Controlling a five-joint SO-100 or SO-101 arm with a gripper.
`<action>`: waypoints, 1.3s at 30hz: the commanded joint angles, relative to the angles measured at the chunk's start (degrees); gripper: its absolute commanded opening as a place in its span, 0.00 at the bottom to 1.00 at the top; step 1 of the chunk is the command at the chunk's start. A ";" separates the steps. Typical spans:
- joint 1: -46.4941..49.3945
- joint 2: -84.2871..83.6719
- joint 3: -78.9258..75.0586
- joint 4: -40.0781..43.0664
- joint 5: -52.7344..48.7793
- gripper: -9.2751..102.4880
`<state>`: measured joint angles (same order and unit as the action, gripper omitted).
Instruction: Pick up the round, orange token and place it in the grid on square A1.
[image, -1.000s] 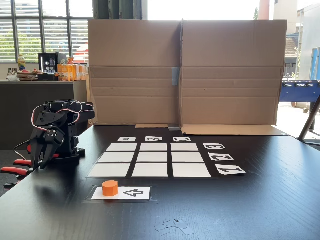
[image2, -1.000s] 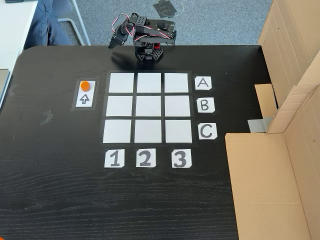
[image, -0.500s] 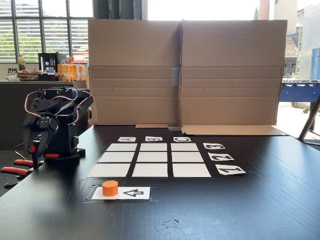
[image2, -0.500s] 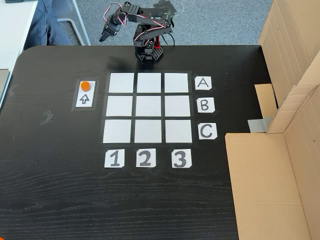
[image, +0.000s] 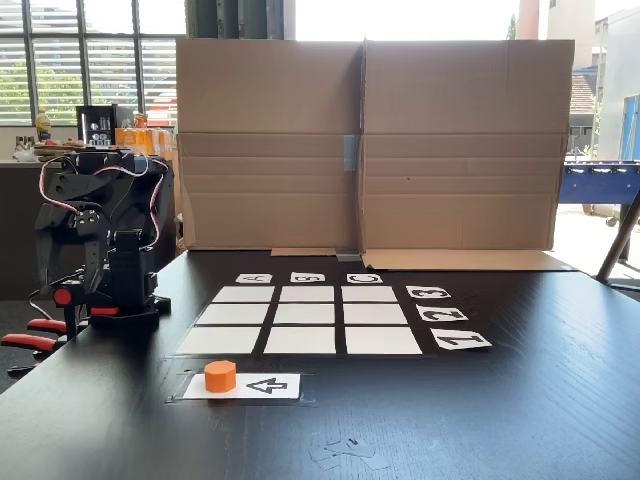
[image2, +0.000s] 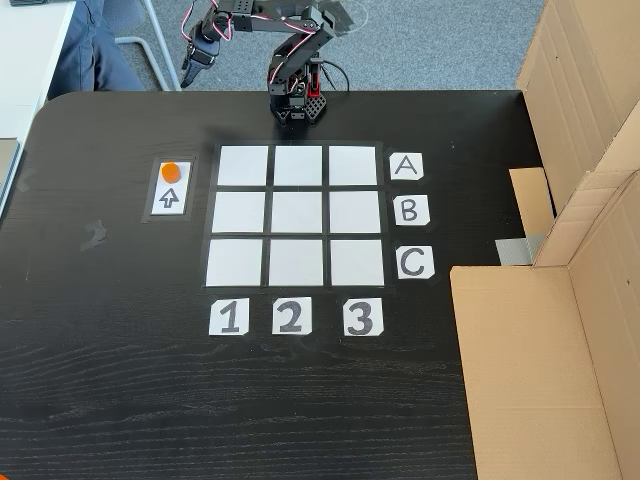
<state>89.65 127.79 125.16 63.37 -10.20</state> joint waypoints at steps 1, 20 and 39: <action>-2.90 -3.34 -5.71 0.62 1.14 0.29; -18.63 -25.40 -20.48 -0.26 4.04 0.35; -26.10 -43.59 -31.90 0.53 14.59 0.38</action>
<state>64.60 84.29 95.71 63.72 3.34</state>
